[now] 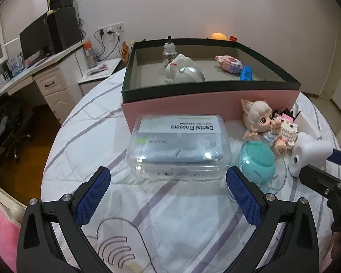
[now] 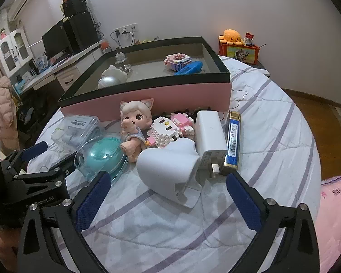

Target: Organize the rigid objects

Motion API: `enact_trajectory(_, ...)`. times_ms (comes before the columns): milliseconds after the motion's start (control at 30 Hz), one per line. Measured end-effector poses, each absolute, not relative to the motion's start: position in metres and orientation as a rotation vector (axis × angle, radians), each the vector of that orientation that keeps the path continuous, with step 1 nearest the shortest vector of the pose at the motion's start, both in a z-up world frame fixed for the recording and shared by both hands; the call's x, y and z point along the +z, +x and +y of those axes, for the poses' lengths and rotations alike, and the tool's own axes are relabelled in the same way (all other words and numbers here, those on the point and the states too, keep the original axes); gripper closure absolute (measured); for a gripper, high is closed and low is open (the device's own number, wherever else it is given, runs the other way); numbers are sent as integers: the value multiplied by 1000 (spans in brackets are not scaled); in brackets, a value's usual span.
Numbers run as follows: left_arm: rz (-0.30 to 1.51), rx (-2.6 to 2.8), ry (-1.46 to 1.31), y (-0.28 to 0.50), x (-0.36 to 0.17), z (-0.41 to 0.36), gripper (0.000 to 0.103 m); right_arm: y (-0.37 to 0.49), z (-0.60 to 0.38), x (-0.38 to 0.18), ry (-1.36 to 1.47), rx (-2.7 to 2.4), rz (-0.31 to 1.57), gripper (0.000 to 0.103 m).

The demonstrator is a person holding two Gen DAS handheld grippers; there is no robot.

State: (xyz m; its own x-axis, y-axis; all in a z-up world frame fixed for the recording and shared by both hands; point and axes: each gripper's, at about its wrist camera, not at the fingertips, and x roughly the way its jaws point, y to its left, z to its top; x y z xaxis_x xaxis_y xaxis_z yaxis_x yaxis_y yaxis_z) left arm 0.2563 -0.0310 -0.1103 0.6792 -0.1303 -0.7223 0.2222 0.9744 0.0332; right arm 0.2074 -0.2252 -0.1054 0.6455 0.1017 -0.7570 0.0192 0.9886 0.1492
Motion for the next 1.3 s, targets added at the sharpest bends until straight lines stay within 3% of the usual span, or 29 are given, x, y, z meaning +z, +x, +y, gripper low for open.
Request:
enact_trajectory(467, 783, -177, 128, 266, -106, -37, 0, 219, -230, -117, 211, 30, 874, 12)
enact_trajectory(1300, 857, -157, -9, 281, -113, -48, 0, 220, -233, -119, 212, 28, 874, 13)
